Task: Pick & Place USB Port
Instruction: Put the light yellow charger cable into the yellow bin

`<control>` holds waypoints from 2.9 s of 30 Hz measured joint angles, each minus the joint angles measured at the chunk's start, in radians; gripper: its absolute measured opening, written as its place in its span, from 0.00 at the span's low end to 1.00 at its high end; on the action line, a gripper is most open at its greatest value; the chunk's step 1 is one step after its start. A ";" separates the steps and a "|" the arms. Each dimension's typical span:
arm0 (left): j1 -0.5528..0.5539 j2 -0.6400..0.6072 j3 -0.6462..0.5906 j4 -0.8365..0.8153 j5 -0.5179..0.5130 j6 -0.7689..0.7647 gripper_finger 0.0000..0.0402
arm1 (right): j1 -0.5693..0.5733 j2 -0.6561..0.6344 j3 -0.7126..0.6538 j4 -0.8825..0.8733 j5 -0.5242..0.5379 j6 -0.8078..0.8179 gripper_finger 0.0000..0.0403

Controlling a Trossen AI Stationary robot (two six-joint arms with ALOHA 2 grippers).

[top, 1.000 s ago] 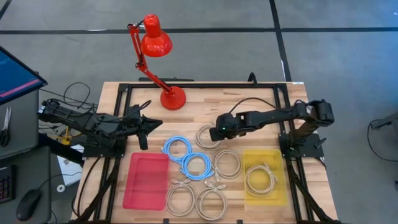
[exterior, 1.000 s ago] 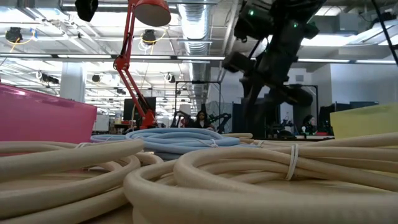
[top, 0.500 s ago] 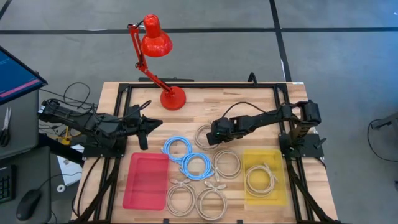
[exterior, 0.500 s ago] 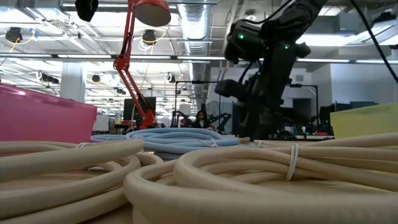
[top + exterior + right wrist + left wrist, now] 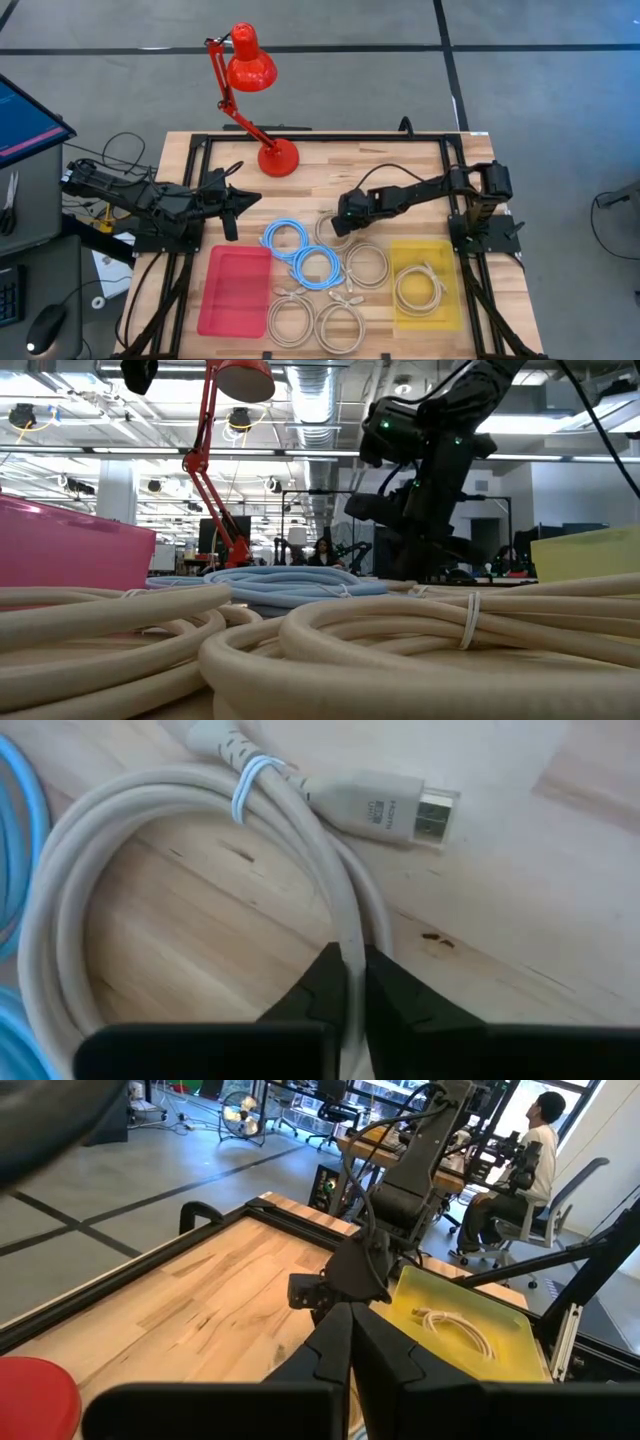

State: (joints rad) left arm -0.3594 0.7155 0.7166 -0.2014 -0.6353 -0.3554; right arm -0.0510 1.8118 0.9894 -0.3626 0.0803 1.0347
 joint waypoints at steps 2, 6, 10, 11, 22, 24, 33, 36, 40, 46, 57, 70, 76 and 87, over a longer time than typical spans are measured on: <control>0.000 0.000 0.000 0.000 0.000 0.000 0.02 | -0.004 0.000 0.003 -0.003 -0.004 -0.024 0.02; 0.000 0.000 0.000 0.000 0.000 0.000 0.02 | -0.025 -0.020 0.037 -0.049 0.004 -0.079 0.02; 0.000 0.000 0.000 0.000 0.000 0.000 0.02 | -0.065 -0.072 0.083 -0.096 0.055 -0.152 0.01; 0.000 0.000 0.000 -0.001 0.000 0.000 0.02 | -0.076 -0.088 0.097 -0.101 0.065 -0.166 0.01; 0.000 0.000 0.000 0.000 0.000 0.000 0.02 | -0.129 -0.369 0.236 -0.307 0.250 -0.286 0.01; 0.000 0.000 0.000 0.000 0.000 0.000 0.02 | -0.123 -0.422 0.261 -0.363 0.274 -0.286 0.01; 0.000 0.000 0.000 0.000 0.000 0.000 0.02 | 0.006 -0.577 0.333 -0.617 0.376 -0.200 0.01; 0.000 0.000 0.000 0.000 0.000 0.000 0.02 | 0.072 -0.600 0.350 -0.741 0.411 -0.104 0.01; 0.000 0.000 0.000 0.000 0.000 0.000 0.02 | 0.161 -0.618 0.351 -0.885 0.423 0.053 0.01; 0.000 0.000 0.000 0.000 0.000 0.000 0.02 | 0.296 -0.612 0.351 -1.064 0.420 0.283 0.01; 0.000 0.000 0.000 0.000 0.000 0.000 0.02 | 0.522 -0.612 0.351 -1.146 0.370 0.555 0.01; 0.000 0.000 0.000 0.000 0.000 0.000 0.02 | 0.634 -0.512 0.351 -1.209 0.110 0.726 0.01; 0.000 0.000 0.000 0.000 0.000 0.000 0.02 | 0.695 -0.479 0.351 -1.208 -0.028 0.819 0.01; 0.000 0.000 0.000 0.000 0.000 0.018 0.02 | 0.792 -0.363 0.350 -1.208 -0.114 0.956 0.01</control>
State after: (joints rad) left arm -0.3593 0.7151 0.7166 -0.2016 -0.6353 -0.3370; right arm 0.7412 1.4487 1.3396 -1.5710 -0.0338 1.9904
